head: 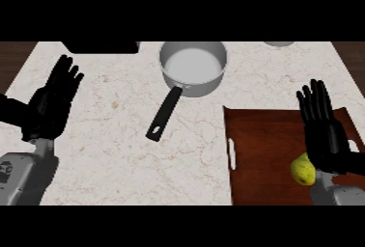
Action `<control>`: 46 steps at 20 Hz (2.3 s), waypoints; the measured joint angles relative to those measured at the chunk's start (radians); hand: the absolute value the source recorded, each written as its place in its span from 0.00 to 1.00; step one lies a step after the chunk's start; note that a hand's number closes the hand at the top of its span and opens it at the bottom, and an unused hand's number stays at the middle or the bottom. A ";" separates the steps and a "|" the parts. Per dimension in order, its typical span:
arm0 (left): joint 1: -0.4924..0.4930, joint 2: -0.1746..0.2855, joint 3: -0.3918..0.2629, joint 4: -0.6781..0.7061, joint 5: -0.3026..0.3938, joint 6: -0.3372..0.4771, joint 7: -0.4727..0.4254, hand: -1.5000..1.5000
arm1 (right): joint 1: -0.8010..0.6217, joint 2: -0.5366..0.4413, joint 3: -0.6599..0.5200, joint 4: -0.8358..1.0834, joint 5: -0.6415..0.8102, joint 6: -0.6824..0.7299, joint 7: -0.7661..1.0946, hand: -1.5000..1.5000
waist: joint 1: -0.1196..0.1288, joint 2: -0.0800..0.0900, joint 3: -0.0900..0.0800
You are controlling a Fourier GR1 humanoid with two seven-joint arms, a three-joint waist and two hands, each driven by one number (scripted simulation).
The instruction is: Pick the pear from the tray and place it in the pot
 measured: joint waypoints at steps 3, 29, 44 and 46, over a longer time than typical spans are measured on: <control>0.029 -0.002 -0.038 0.018 -0.024 -0.030 0.001 0.50 | 0.009 -0.019 -0.005 0.031 0.007 -0.034 0.113 1.00 | -0.003 0.002 -0.002; 0.196 -0.046 -0.237 0.127 -0.132 -0.186 -0.019 0.50 | -0.006 -0.323 -0.035 -0.207 0.545 -0.337 1.192 0.00 | -0.001 0.000 -0.004; 0.192 -0.072 -0.212 0.127 -0.163 -0.208 -0.015 0.50 | 0.022 -0.258 -0.022 -0.004 0.279 -0.136 1.202 0.00 | 0.001 0.002 -0.001; 0.197 -0.079 -0.202 0.116 -0.173 -0.210 -0.005 0.50 | 0.073 -0.251 -0.031 -0.009 0.286 -0.121 1.165 0.00 | -0.002 0.001 -0.001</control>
